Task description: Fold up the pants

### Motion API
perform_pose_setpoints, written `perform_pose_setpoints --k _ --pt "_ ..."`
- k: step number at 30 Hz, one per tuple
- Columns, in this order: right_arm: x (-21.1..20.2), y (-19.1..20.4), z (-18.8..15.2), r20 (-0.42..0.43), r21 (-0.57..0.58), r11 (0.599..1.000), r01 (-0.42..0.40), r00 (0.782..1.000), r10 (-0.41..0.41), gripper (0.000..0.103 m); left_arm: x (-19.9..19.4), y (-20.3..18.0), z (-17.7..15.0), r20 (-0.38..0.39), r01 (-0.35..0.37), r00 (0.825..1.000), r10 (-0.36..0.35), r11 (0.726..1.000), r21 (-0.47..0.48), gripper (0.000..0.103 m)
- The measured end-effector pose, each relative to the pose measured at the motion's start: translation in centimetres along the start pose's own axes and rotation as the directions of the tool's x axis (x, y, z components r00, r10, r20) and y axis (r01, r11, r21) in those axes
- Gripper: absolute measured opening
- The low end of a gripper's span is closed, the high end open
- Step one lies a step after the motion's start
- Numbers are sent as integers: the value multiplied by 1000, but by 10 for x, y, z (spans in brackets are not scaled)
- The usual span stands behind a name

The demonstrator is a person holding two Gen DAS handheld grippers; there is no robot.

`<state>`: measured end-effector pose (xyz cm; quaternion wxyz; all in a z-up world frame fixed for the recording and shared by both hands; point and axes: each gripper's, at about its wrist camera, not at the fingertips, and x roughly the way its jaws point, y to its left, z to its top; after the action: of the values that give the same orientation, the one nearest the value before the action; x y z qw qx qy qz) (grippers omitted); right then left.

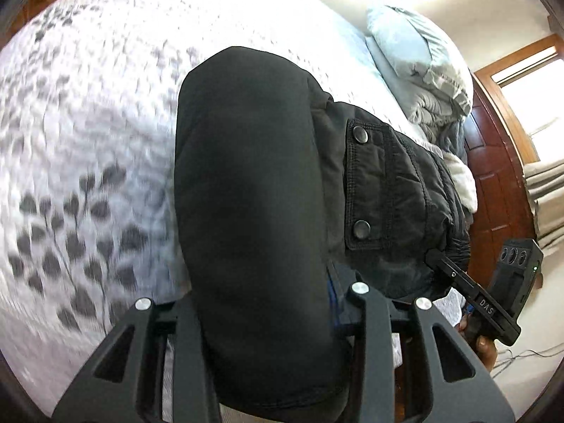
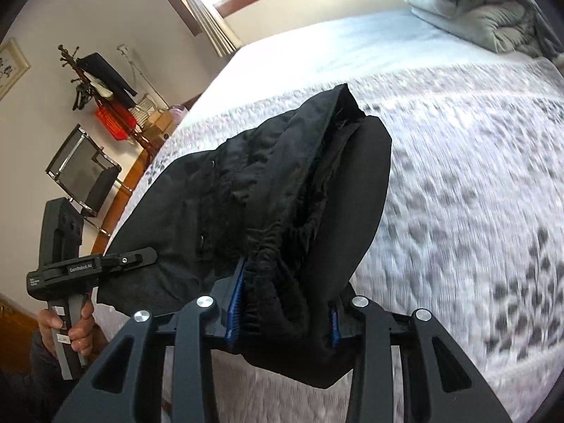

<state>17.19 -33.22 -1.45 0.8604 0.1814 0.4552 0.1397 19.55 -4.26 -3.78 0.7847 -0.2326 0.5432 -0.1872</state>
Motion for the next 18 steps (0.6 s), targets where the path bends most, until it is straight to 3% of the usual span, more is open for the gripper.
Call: perform_pose_setpoints --k 6,10,18 --pt "39 -15 20 -45 29 999 -20 999 21 37 24 10 29 -20 -28 999 28 999 -21 35" --pt "61 -27 18 -79 43 999 2 997 1 37 40 23 30 -39 -31 999 30 999 -28 37" --pt "80 -63 0 -101 149 989 3 995 12 46 59 33 20 -52 -65 997 66 998 22 61"
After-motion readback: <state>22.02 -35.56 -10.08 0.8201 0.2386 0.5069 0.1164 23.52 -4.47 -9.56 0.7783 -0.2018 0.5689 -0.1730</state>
